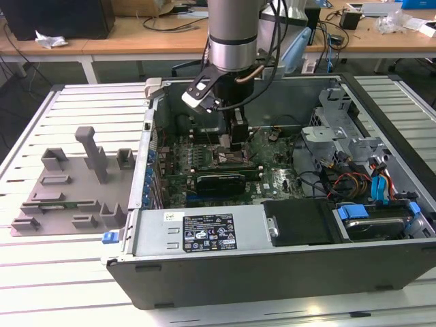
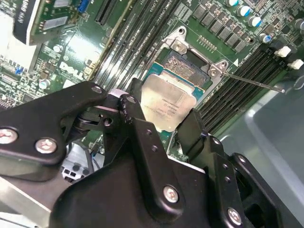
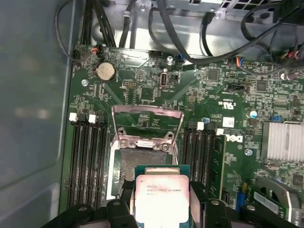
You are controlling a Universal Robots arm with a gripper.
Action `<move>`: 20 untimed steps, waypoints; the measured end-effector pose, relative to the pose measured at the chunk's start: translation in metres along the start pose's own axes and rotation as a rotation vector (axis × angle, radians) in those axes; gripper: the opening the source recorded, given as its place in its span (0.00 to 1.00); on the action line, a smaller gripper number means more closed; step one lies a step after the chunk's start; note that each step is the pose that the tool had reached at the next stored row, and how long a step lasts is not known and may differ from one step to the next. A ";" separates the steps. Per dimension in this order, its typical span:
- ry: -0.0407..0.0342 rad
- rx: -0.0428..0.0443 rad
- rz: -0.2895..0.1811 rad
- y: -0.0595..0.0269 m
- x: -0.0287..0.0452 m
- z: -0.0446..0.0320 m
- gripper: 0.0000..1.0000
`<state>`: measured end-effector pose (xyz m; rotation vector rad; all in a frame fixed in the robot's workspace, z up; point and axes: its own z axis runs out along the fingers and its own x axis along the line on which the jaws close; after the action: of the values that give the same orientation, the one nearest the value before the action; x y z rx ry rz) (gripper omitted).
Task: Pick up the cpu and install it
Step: 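Place the cpu into insertion slot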
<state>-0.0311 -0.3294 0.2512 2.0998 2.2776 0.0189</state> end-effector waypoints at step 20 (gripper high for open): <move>-0.0348 0.0076 0.052 -0.0002 0.0133 0.0317 0.55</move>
<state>-0.0310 -0.3169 0.2193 2.1446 2.2075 -0.0244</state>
